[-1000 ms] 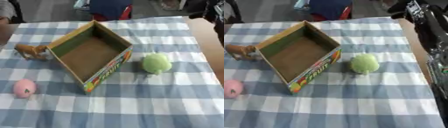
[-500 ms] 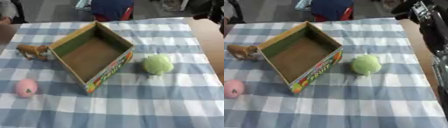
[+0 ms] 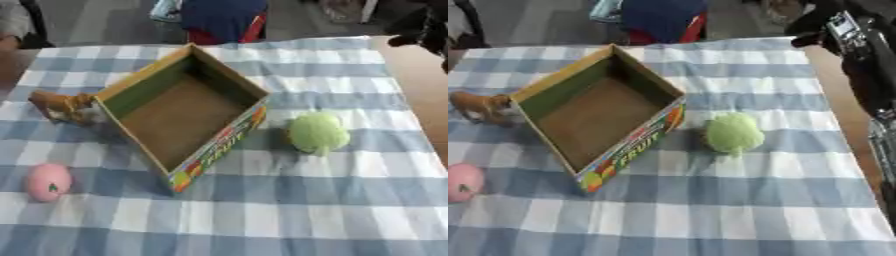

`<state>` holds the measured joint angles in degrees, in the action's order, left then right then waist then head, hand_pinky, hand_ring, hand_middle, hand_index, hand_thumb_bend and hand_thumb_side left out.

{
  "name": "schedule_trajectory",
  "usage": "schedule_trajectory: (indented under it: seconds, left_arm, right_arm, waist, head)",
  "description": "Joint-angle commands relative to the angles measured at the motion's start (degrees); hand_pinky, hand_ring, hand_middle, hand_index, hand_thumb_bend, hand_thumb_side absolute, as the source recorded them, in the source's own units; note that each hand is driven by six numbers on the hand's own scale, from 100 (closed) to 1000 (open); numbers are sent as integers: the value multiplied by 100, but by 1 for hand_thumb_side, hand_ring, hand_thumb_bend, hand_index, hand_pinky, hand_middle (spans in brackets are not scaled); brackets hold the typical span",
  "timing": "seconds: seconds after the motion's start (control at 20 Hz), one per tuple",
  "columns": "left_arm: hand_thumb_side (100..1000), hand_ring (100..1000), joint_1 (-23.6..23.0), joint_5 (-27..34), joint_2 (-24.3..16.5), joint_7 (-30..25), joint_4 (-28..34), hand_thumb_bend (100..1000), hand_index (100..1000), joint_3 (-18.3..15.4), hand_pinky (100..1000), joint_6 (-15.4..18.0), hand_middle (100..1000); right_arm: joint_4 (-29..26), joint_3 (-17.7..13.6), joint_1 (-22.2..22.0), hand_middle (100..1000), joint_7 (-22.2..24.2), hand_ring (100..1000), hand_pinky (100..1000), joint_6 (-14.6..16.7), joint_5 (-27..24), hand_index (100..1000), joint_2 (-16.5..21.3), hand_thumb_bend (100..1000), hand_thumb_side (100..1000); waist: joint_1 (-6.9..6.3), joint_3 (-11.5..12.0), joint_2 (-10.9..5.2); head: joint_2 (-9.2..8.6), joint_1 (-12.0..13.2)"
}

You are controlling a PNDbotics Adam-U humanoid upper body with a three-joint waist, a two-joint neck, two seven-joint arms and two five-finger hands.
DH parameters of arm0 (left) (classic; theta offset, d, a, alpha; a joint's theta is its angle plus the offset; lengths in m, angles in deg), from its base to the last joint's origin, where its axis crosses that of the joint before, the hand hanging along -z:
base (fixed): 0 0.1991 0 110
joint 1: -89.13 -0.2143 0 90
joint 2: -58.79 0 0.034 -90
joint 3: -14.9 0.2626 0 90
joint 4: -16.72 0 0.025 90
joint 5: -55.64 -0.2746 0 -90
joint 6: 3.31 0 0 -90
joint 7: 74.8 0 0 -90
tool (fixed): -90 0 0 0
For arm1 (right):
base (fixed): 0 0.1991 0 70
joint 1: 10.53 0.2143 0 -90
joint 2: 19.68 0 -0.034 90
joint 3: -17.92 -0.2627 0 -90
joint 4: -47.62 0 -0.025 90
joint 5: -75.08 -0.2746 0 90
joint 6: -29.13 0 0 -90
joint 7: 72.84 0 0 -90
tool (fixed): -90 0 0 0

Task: Pick up objects on the table and place them in the box.

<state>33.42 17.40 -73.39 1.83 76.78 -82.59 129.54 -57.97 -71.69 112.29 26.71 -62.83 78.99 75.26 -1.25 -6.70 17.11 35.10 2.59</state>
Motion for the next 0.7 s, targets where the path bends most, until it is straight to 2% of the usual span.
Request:
schedule_trajectory:
  seconds: [0.05,0.5,0.7]
  left_arm:
    - [623,903,212,-293,-107,-8,-145,676,993,-2,609,142,889]
    - [560,909,567,-1138,185,311,-446,718,1000,67,620,401,919]
    - [531,907,704,-1510,326,428,-572,720,1000,106,618,508,906]
  right_arm:
    - [-102,-11,113,605,27,752,735,27,-5,909,96,100,1000]
    - [-97,8,182,605,61,752,736,40,19,909,113,100,1000]
    - [-102,12,188,604,82,752,737,41,24,909,104,100,1000]
  waist:
    - [-7,-22,-69]
    - [-41,-122,46]
    - [-54,-164,85]
  head:
    - [-102,34]
    - [-236,78]
    - [-234,86]
